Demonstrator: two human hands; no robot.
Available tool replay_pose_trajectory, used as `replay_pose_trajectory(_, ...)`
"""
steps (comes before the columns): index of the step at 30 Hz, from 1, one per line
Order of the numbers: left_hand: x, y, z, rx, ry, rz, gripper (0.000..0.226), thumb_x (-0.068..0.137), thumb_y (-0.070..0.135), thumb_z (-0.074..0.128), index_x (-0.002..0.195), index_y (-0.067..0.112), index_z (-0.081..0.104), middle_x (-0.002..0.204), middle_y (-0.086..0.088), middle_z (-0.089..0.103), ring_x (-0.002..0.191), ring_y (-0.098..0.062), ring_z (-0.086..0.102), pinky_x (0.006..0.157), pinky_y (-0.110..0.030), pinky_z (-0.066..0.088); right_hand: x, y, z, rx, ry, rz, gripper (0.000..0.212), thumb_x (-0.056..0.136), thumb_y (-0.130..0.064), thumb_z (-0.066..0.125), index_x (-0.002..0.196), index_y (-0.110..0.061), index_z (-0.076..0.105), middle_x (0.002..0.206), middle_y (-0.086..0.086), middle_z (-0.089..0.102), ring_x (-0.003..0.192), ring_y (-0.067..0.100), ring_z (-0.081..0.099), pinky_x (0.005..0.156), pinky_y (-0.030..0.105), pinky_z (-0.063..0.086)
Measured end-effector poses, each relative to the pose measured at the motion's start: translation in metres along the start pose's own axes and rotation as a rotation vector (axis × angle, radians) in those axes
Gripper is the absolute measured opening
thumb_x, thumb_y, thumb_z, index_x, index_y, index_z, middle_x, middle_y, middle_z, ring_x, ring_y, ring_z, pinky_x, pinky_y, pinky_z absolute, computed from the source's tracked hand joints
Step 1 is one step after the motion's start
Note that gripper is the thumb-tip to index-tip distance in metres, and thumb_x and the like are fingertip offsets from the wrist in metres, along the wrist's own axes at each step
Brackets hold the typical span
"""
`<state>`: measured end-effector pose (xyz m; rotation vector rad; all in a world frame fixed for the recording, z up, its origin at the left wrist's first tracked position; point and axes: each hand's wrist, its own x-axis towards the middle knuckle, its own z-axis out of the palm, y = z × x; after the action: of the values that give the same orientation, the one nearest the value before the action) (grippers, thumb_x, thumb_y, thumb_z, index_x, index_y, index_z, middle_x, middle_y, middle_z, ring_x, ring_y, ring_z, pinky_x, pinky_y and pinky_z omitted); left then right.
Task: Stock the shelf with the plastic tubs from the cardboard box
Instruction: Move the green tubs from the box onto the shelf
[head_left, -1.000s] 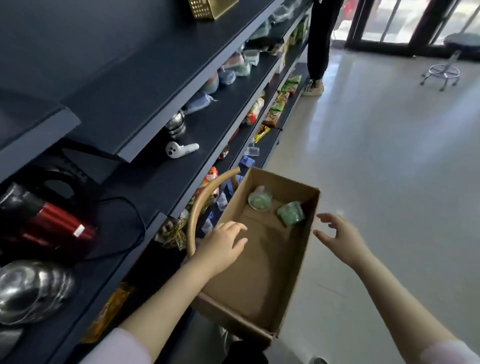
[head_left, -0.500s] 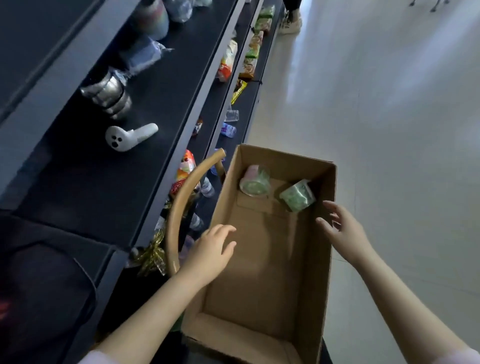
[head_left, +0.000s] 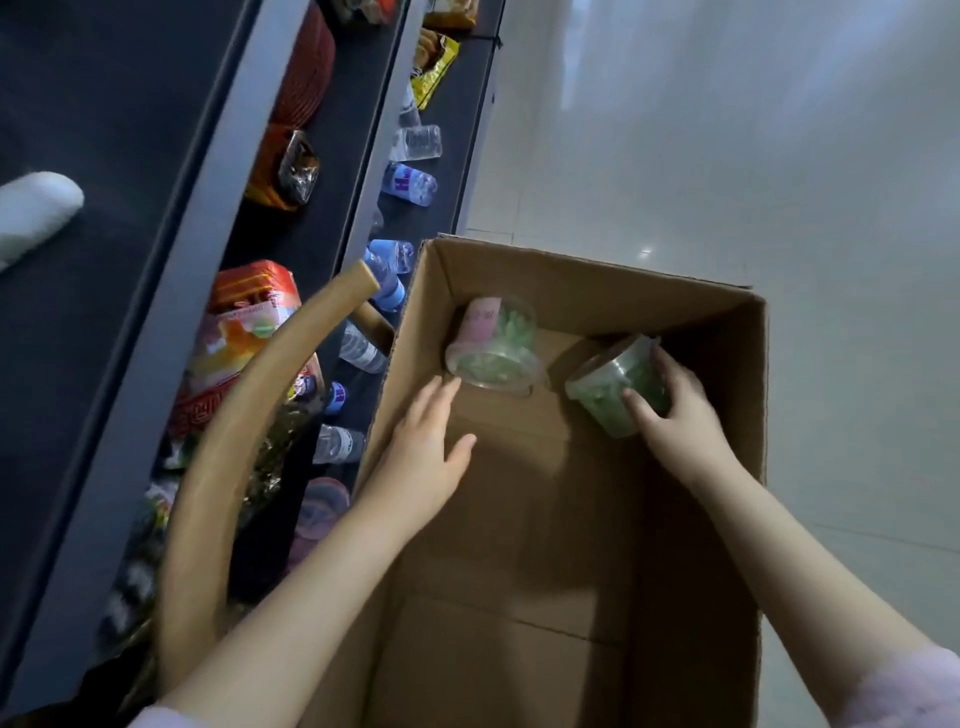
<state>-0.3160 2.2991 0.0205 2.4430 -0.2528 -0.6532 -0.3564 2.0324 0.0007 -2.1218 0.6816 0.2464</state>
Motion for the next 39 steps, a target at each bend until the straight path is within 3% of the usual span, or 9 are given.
replay_pose_trajectory(5,0.038,0.000,0.003,-0.081,0.039,-0.084,0.071,0.093,0.029,0.057,0.151,0.026,0.016,0.160,-0.001,0.011,0.145,-0.015,0.015,0.108,-0.020,0.013,0.008,0.004,0.006,-0.104,-0.041,-0.042,0.066,0.092,-0.029,0.061,0.150,-0.020,0.031,0.130,0.007,0.054,0.122,0.027,0.046,0.106,0.036,0.036)
replay_pose_trajectory(11,0.070,0.001,0.009,-0.126,0.025,-0.150,0.071,0.091,0.028,0.061,0.150,0.029,0.020,0.158,-0.003,0.018,0.142,-0.019,0.023,0.104,-0.018,0.017,0.014,0.007,0.018,-0.081,-0.031,-0.027,0.054,0.085,-0.038,0.068,0.136,-0.027,0.053,0.120,0.003,0.044,0.117,0.024,0.043,0.103,0.027,0.032)
replay_pose_trajectory(14,0.075,0.002,0.016,-0.154,0.118,-0.162,0.051,0.087,0.017,0.066,0.132,0.019,0.043,0.134,-0.007,0.046,0.120,-0.023,0.046,0.084,-0.010,0.027,0.019,0.013,0.020,0.020,-0.037,-0.012,0.054,0.080,-0.037,0.073,0.129,-0.035,0.052,0.132,0.001,0.044,0.119,0.015,0.044,0.098,0.016,0.031)
replay_pose_trajectory(18,0.072,0.003,0.023,-0.137,0.211,-0.141,0.022,0.085,0.009,0.067,0.101,0.007,0.052,0.107,-0.005,0.050,0.093,-0.016,0.047,0.072,-0.011,0.026,0.020,0.019,0.025,0.077,-0.094,-0.041,0.054,0.073,-0.035,0.080,0.114,-0.037,0.045,0.122,-0.012,0.047,0.107,0.005,0.047,0.075,-0.005,0.032)
replay_pose_trajectory(20,0.069,0.003,0.022,-0.128,0.213,-0.135,0.019,0.086,0.010,0.066,0.098,0.008,0.052,0.105,-0.005,0.051,0.090,-0.012,0.045,0.072,-0.010,0.027,0.021,0.021,0.026,0.039,-0.117,-0.074,0.057,0.070,-0.040,0.080,0.114,-0.035,0.044,0.124,-0.013,0.047,0.108,0.006,0.048,0.078,0.000,0.035)
replay_pose_trajectory(23,0.061,0.001,0.022,-0.110,0.196,-0.130,0.019,0.087,0.014,0.066,0.100,0.008,0.053,0.105,-0.003,0.055,0.090,-0.013,0.049,0.074,-0.014,0.032,0.023,0.024,0.027,-0.067,-0.179,-0.116,0.070,0.072,-0.051,0.075,0.133,-0.040,0.043,0.151,-0.005,0.036,0.133,0.013,0.040,0.102,0.025,0.040)
replay_pose_trajectory(28,0.038,0.001,0.019,-0.131,0.194,-0.189,0.016,0.091,0.025,0.062,0.101,0.018,0.052,0.099,0.006,0.058,0.090,-0.016,0.059,0.072,-0.026,0.044,0.018,0.020,0.028,-0.062,-0.144,-0.151,0.064,0.069,-0.043,0.080,0.128,-0.032,0.056,0.156,0.002,0.031,0.143,0.015,0.027,0.104,0.019,0.027)
replay_pose_trajectory(33,-0.003,0.004,0.012,-0.070,0.251,-0.142,0.013,0.091,0.029,0.060,0.099,0.021,0.053,0.096,0.004,0.062,0.086,-0.019,0.063,0.073,-0.037,0.053,-0.014,0.008,0.021,-0.031,-0.045,-0.175,0.069,0.070,-0.044,0.079,0.132,-0.030,0.051,0.157,0.001,0.028,0.140,0.007,0.023,0.110,0.025,0.027)
replay_pose_trajectory(39,-0.059,0.028,-0.012,-0.182,0.395,-0.181,0.014,0.087,0.027,0.067,0.086,0.022,0.054,0.075,0.017,0.059,0.074,-0.007,0.064,0.065,-0.026,0.050,-0.080,-0.022,-0.008,0.204,0.079,-0.157,0.060,0.066,-0.049,0.077,0.121,-0.038,0.054,0.156,-0.014,0.026,0.141,-0.001,0.024,0.114,0.031,0.030)
